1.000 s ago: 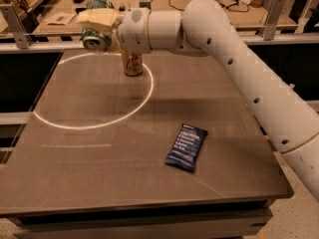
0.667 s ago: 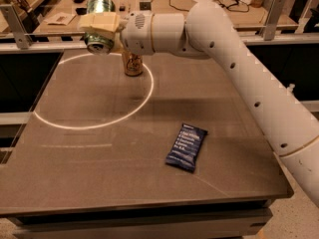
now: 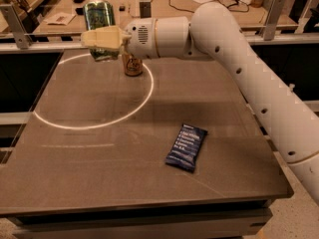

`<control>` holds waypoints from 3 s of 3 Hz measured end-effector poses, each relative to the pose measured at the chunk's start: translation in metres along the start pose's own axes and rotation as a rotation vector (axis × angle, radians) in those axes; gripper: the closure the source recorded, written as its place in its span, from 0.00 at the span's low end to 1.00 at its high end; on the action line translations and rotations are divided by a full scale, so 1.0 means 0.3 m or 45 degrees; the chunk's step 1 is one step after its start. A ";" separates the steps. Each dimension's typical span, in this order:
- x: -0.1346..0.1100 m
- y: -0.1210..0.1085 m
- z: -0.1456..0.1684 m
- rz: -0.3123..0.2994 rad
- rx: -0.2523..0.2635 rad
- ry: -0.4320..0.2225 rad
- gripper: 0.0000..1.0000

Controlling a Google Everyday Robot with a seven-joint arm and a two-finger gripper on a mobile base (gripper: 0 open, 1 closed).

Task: Knock green can over

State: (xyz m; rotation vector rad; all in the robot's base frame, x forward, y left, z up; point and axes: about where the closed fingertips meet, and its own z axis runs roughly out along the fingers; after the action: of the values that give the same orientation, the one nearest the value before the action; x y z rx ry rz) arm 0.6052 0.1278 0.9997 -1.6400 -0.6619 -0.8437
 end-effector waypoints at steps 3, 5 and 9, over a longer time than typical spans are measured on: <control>-0.225 -0.023 -0.008 -0.186 -0.443 -0.183 1.00; -0.321 -0.011 0.021 -0.202 -0.529 -0.041 1.00; -0.412 0.056 0.017 -0.461 -0.446 0.127 1.00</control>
Offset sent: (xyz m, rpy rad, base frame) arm -0.0464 -0.0022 -0.0554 -0.4136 -0.0602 -0.1705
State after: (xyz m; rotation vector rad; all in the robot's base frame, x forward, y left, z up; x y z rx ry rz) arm 0.5468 0.1300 0.8893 -1.7995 -0.7867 -1.3570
